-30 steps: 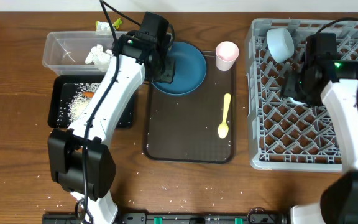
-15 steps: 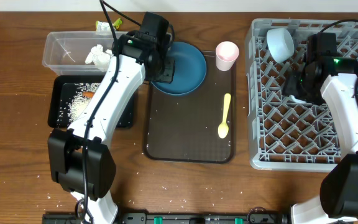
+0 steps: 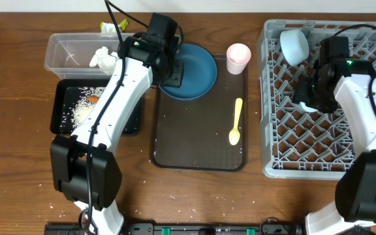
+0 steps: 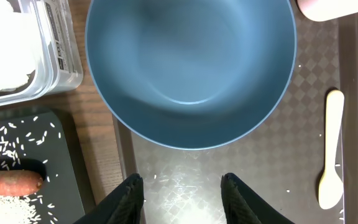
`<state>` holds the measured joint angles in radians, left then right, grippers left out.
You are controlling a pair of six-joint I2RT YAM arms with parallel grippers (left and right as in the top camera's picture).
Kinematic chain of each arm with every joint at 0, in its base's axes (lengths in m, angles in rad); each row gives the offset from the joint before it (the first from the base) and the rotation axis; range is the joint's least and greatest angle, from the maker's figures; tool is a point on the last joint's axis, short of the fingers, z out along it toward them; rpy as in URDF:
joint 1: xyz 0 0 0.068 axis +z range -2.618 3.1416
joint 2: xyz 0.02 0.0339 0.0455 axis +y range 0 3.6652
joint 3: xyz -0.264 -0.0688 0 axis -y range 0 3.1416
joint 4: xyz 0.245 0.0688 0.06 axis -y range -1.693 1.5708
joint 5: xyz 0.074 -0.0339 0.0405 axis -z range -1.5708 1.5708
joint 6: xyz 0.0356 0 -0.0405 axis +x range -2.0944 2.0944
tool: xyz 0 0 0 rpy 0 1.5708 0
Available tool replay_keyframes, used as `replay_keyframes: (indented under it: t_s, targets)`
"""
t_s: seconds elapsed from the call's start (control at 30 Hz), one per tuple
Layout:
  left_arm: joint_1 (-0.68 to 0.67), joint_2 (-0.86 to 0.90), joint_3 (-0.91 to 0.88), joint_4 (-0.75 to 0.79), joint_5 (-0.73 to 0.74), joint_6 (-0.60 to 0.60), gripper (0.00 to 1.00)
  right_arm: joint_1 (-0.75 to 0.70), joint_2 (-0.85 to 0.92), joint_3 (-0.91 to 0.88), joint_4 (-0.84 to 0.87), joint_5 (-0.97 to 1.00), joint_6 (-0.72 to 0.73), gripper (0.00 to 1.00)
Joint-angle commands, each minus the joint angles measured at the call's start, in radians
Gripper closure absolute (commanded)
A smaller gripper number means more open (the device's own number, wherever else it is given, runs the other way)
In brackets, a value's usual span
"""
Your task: Sort waste into correct bins and load items into the dishwasher rack
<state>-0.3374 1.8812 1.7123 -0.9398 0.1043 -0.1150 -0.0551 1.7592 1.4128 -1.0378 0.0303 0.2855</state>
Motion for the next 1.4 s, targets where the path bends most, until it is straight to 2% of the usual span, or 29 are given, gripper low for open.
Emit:
replay_keyframes:
  t_s: [0.0, 0.13, 0.43, 0.6, 0.73, 0.87, 1.1, 1.23, 1.37]
  targets:
    - [0.002, 0.01, -0.007, -0.006, -0.011, 0.006, 0.56, -0.005, 0.008, 0.016, 0.003, -0.005, -0.002, 0.2]
    - [0.002, 0.01, -0.007, -0.006, -0.01, 0.006, 0.56, -0.005, 0.008, 0.023, 0.018, -0.01, -0.002, 0.1]
    - [-0.024, 0.01, -0.007, 0.009, -0.008, 0.006, 0.55, -0.018, 0.008, 0.127, 0.01, -0.081, -0.003, 0.08]
    - [-0.077, 0.01, -0.006, 0.145, 0.045, 0.07, 0.49, -0.018, 0.008, 0.245, -0.062, -0.143, -0.048, 0.05]
    - [-0.124, 0.026, 0.009, 0.246, 0.045, 0.07, 0.39, -0.018, 0.008, 0.328, -0.138, -0.144, -0.059, 0.03]
    - [-0.153, 0.117, 0.101, 0.274, 0.091, 0.071, 0.32, -0.018, 0.004, 0.372, -0.197, -0.144, -0.063, 0.01]
    - [-0.158, 0.368, 0.368, 0.272, 0.096, 0.071, 0.3, -0.018, -0.001, 0.374, -0.25, -0.143, -0.066, 0.01]
    - [-0.158, 0.443, 0.453, 0.294, 0.097, 0.075, 0.29, -0.018, -0.001, 0.374, -0.256, -0.143, -0.066, 0.01]
    - [-0.16, 0.478, 0.459, 0.362, 0.097, 0.078, 0.27, -0.018, -0.001, 0.374, -0.256, -0.143, -0.066, 0.01]
